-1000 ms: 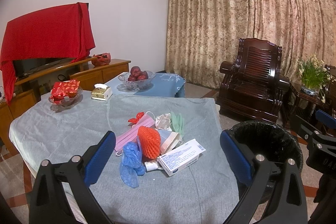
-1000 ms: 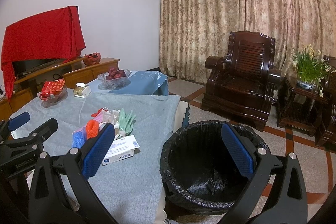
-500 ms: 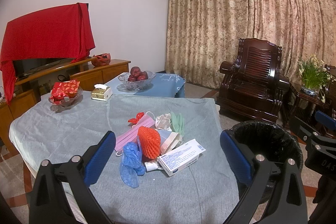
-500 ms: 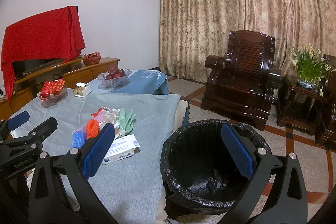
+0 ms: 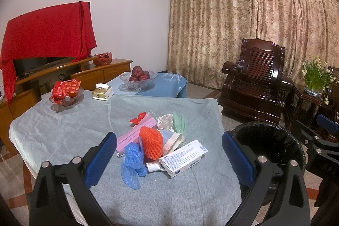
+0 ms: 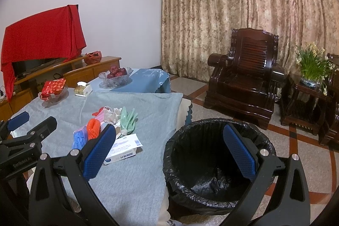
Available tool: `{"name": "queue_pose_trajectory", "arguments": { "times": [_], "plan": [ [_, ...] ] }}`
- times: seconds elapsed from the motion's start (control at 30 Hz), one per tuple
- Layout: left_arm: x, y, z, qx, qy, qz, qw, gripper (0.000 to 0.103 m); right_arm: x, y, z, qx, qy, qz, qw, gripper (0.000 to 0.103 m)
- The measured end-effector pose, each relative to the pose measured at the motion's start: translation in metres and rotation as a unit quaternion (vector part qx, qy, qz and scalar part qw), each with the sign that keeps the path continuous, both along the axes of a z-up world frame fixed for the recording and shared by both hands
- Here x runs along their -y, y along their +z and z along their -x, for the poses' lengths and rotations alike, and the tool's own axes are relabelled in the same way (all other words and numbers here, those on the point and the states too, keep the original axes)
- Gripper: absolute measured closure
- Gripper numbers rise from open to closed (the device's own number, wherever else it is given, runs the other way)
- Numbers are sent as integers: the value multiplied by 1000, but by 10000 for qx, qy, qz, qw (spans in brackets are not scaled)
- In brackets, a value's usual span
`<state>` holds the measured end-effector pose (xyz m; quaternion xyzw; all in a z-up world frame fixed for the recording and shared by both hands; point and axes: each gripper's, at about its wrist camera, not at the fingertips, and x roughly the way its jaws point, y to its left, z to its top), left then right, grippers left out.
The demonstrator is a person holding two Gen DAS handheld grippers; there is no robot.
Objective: Collect trash
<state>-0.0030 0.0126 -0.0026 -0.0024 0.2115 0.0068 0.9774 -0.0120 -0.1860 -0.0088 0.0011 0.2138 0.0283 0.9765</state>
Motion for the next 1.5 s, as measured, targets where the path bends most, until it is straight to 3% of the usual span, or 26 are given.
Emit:
{"name": "queue_pose_trajectory", "arguments": {
  "times": [0.37,0.5,0.67,0.77,0.93,1.1,1.23,1.3,1.37,1.4,1.5],
  "plan": [
    [-17,-6,-9,-101,222,134,9996,6,-12,-7,-16,-227,149,-42,9996,5],
    [-40,-15,-19,-63,487,-34,9988,6,-30,-23,-33,-460,330,-39,9984,5],
    [-82,-53,-35,-339,646,-6,9973,6,-56,-52,-50,-769,553,72,9955,5],
    [-97,-86,-44,-746,850,-36,9936,6,-66,-66,-56,-893,586,41,9943,5],
    [-101,-128,-61,-1062,835,-4,9908,6,-75,-82,-64,-1001,547,124,9934,5],
    [-96,-145,-89,-1139,720,1,9909,7,-74,-88,-72,-1059,510,219,9928,5],
    [-94,-163,-116,-1372,595,-26,9887,24,-76,-95,-77,-1156,517,283,9915,5],
    [-96,-175,-126,-1540,420,87,9871,41,-79,-98,-79,-1186,545,345,9908,5],
    [-102,-182,-130,-1671,212,343,9851,71,-82,-101,-82,-1211,575,394,9902,5],
    [-104,-184,-130,-1692,163,446,9844,78,-84,-103,-84,-1229,591,402,9898,5],
    [-109,-181,-123,-1645,169,479,9851,87,-96,-112,-93,-1295,692,410,9883,5]
  ]
}}
